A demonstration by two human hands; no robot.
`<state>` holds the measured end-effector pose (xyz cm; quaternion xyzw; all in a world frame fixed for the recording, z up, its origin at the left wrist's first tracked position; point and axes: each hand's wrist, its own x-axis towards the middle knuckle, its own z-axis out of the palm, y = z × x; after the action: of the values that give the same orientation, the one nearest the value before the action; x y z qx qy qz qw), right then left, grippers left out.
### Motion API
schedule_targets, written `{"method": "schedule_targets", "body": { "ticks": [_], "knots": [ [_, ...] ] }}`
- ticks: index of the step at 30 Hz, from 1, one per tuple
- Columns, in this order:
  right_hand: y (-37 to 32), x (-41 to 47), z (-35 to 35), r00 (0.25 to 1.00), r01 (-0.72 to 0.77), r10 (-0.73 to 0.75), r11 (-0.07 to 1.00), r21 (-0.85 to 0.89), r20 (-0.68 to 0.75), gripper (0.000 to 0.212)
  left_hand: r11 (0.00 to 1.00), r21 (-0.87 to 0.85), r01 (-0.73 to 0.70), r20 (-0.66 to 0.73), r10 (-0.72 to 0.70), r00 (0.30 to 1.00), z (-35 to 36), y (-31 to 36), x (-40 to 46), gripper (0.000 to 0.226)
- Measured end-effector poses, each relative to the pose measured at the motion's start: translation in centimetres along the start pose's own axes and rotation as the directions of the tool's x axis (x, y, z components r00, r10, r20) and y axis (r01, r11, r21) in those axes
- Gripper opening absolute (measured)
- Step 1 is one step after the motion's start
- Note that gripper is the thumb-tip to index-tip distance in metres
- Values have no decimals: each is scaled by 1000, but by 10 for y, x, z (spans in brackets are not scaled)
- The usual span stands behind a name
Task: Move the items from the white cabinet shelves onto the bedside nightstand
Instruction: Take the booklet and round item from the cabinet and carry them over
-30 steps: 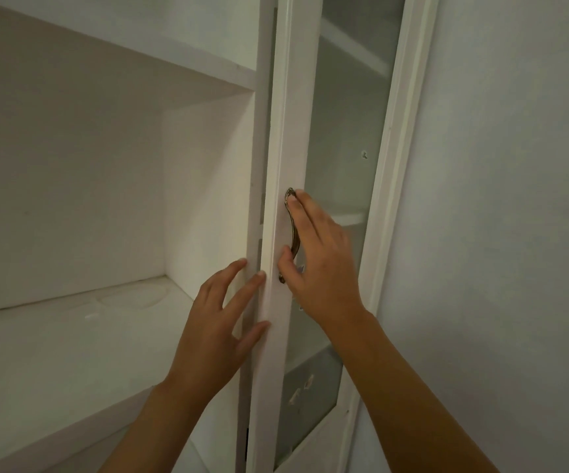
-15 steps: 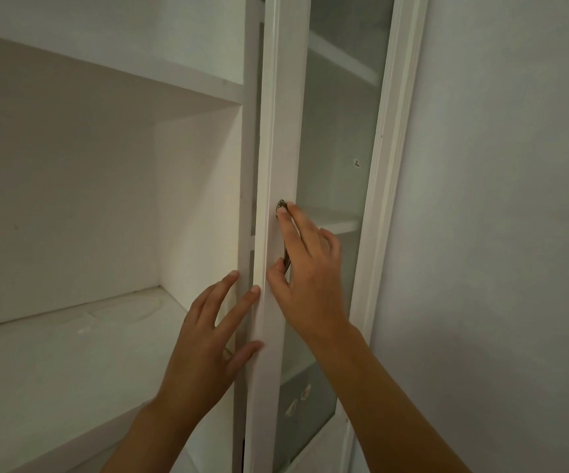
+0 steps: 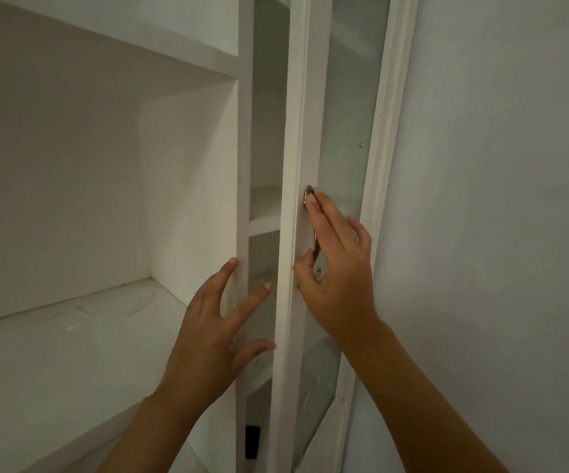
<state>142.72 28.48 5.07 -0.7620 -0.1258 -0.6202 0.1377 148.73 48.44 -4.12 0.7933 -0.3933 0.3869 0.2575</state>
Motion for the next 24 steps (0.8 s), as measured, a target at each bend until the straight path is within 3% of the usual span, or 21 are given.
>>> {"method": "schedule_targets", "body": {
  "ticks": [3,8,13,24],
  "knots": [
    [3,-4,-24,998,4,-4,1000,-4,69,66,998,-64,12,-26,-13,1000,0,6,1,89],
    [7,-7,-57,988,-15,26,997,-74,153,62,981,-75,-178,-127,167,978,5,34,20,83],
    [20,-16,-95,975,-43,69,991,-126,211,65,972,-98,-214,-165,196,967,21,58,35,80],
    [44,-31,-158,978,-93,127,976,-197,166,64,879,-310,-362,-110,345,932,62,111,61,76]
  ]
}}
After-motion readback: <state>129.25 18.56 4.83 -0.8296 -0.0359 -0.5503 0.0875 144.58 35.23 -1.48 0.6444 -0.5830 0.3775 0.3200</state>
